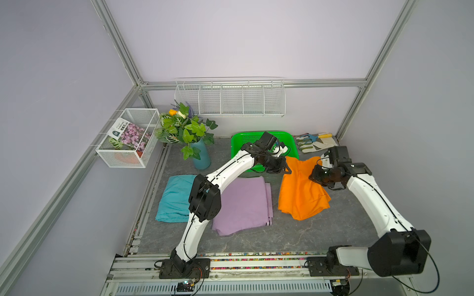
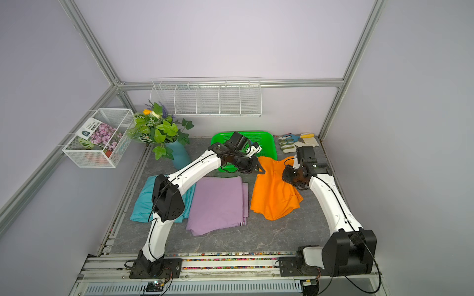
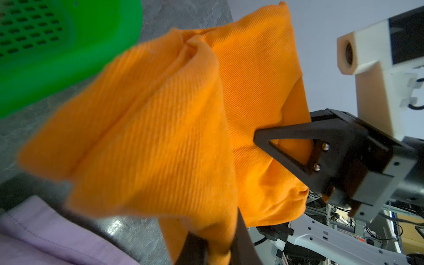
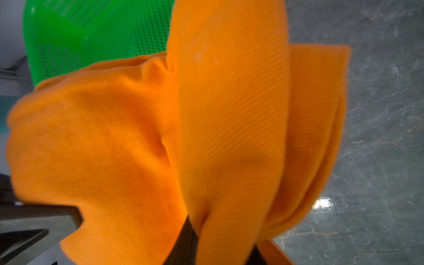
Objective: Put the folded long pants in the basket
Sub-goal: Place the long pant in the basket.
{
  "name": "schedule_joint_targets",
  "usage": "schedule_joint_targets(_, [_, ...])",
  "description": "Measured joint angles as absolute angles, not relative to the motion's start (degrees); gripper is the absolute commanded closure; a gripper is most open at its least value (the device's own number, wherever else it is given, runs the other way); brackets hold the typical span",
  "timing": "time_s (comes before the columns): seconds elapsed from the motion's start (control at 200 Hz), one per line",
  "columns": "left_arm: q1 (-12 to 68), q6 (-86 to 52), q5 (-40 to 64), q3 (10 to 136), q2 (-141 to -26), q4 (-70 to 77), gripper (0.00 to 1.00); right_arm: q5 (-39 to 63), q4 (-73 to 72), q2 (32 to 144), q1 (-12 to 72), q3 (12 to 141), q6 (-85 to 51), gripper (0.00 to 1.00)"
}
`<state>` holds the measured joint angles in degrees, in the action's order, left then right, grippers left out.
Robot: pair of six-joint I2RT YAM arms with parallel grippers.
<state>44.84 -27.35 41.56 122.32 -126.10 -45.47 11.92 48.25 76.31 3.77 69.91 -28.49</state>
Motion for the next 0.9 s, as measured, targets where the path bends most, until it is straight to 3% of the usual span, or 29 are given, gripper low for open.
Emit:
schedule_joint_targets(0.23, [39.55, -27.35, 42.98, 127.61, -126.08, -46.17, 1.0, 16.43, 46.24, 80.6, 4.05, 80.29, -29.61, 1.0])
schedule_joint_targets(0.62, [27.68, -29.21, 43.92, 128.68, -126.1, -45.34, 1.0, 22.02, 40.27, 103.09, 8.25, 100.12, -33.63, 1.0])
schedule_joint_targets(0.9, [24.16, -28.42, 39.72, 134.67, -129.36, -45.84, 1.0, 24.1, 33.12, 113.36, 9.69, 107.04, -38.02, 1.0])
